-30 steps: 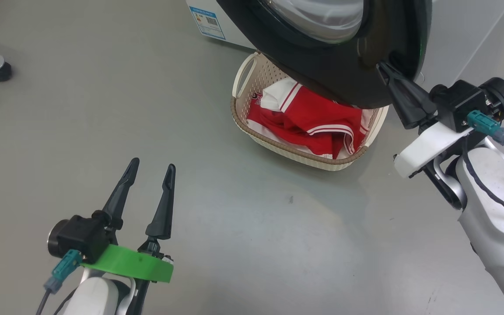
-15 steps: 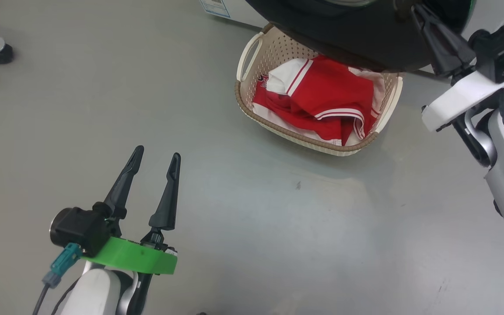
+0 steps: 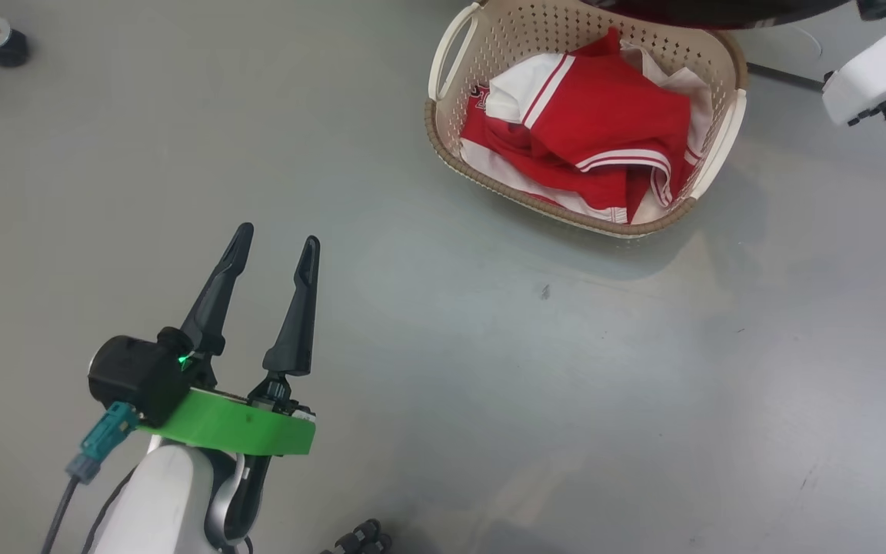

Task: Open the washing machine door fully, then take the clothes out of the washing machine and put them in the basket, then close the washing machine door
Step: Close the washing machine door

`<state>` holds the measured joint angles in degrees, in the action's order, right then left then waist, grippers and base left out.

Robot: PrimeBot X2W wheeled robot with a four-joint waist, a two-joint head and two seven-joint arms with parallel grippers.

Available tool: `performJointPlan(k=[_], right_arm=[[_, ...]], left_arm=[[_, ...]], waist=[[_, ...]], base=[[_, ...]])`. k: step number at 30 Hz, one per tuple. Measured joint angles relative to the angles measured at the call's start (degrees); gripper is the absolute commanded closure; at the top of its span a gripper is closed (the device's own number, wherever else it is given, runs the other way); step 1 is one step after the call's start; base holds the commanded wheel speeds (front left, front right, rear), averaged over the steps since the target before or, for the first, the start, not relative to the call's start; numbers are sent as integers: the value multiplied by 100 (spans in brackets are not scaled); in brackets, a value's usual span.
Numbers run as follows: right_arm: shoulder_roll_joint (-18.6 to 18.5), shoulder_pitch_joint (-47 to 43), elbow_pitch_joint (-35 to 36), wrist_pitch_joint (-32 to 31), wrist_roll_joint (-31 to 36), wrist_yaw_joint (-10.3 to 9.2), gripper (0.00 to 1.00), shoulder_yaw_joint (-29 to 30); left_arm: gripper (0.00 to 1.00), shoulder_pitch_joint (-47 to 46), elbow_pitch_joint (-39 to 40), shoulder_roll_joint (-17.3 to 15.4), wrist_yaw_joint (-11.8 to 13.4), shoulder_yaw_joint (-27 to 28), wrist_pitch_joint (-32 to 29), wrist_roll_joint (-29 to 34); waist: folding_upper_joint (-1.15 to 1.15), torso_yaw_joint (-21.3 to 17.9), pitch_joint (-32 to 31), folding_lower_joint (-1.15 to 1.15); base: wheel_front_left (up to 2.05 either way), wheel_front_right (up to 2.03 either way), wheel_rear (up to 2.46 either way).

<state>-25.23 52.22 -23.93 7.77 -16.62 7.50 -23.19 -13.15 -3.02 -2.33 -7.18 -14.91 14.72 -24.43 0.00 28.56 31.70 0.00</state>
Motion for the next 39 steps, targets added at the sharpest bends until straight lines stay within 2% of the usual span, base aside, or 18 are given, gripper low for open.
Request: performJointPlan(k=[9,20,27,39], right_arm=[[62,547,-256,-109,-85,-55,100,212],[-20,1086,-481,-227,33,-60,100,204],[-19,1360,-661,-242,166,-258,100,276],[94,1421,-1077,70,160,-314,100,357]], left_arm=[[0,-184,2,26,0,81,0,-174],[0,-300,-19,62,0,25,0,-232],[0,-366,-55,85,0,-18,0,-264],[0,-456,-218,104,0,-88,0,-274]], waist=[[0,65,267,0],[0,126,483,0],[0,181,580,0],[0,246,519,0]], base=[[0,0,0],[0,0,0],[0,0,0],[0,0,0]])
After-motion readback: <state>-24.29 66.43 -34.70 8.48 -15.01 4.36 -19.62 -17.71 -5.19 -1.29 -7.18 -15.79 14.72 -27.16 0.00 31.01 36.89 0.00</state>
